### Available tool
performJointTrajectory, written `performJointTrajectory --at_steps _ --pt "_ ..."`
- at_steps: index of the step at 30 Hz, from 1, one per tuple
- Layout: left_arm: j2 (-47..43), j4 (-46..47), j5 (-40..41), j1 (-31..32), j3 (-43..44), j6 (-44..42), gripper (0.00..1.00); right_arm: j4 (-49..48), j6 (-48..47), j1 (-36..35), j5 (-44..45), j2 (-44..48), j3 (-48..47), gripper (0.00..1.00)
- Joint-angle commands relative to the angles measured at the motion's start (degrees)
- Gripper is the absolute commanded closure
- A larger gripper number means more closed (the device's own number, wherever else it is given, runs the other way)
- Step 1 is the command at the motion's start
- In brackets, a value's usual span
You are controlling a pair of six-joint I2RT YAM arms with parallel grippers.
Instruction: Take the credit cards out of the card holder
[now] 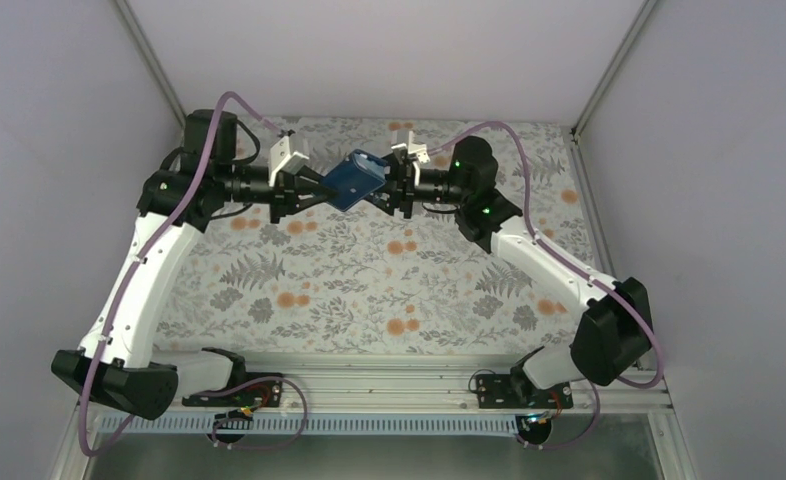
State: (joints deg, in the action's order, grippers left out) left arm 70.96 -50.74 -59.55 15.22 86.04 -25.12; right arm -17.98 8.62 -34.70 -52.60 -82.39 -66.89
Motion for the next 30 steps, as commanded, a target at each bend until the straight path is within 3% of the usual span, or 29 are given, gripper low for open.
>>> performJointTrajectory --at_steps 1,4,7,12,13,16,17,23,26,30 --pt "0.83 -0.21 1.21 0.02 -2.53 -2.79 0.98 -6.40 2.10 -2.19 -2.76 4.14 -2.12 0.56" --pt "0.93 0.25 1.42 0.01 -3.42 -2.81 0.98 -6.40 1.66 -2.38 -3.98 4.70 -2.03 0.66" --pt "1.20 1.31 2.63 0.07 -4.00 -1.68 0.98 -3.60 0.02 -2.69 -5.30 5.11 -2.81 0.93" --pt "1.44 4.10 5.84 0.03 -5.21 0.79 0.95 3.72 -1.46 -2.97 -0.63 6.67 -2.94 0.96" --pt "1.64 4.46 6.75 0.06 -5.38 1.04 0.82 5.89 -1.30 -2.97 1.07 6.79 -3.01 0.96" --pt "2.18 5.26 10.72 0.06 -4.78 1.22 0.05 13.08 0.69 -2.92 8.15 6.15 -4.37 0.96" --pt "2.18 5.68 12.93 0.07 -4.52 1.41 0.01 15.76 1.70 -2.92 10.88 5.72 -4.98 0.96" --pt "0.71 9.67 30.27 -0.02 -5.31 -0.30 0.00 29.66 14.62 -2.90 24.72 0.16 -8.90 0.96" --pt "1.36 11.51 34.97 1.08 -6.45 -0.37 0.00 27.05 21.34 -3.00 24.80 -1.45 -6.30 0.96" --pt "1.69 12.61 41.23 7.03 -9.40 -3.24 0.00 22.03 26.37 -3.19 23.06 -3.62 -5.30 0.96"
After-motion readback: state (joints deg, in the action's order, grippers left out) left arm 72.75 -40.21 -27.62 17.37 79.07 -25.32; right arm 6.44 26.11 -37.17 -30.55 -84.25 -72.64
